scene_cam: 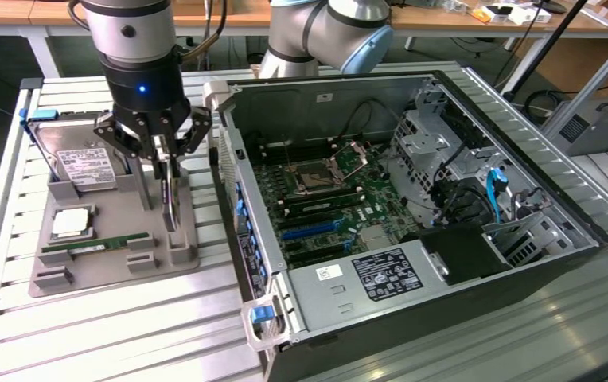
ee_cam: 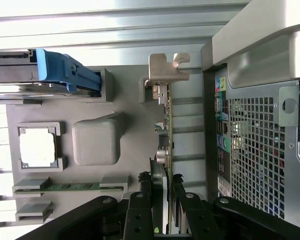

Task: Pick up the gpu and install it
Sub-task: 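Pick up the gpu and move the gpu toward the slot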

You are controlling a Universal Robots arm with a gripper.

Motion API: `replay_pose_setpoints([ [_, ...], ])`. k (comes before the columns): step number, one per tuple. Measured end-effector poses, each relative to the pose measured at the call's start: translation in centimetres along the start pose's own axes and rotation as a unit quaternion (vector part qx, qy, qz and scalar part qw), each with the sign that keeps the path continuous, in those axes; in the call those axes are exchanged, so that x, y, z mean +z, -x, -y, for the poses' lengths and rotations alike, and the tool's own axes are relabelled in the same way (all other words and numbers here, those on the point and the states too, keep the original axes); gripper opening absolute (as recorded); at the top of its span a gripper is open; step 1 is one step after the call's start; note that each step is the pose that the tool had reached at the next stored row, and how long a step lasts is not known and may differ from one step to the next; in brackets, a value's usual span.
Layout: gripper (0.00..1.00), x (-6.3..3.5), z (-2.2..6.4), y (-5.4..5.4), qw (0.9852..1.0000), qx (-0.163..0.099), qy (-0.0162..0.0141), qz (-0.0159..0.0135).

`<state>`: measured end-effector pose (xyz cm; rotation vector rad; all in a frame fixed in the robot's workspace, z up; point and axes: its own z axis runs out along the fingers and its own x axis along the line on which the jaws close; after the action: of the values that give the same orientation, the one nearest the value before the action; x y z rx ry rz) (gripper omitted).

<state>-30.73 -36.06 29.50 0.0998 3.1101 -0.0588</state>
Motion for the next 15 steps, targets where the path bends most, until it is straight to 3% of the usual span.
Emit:
replay_pose_setpoints([
  [15,0.27,-0.55,0.02,0.02,1.0,0.0,-0.0003,0.0001],
])
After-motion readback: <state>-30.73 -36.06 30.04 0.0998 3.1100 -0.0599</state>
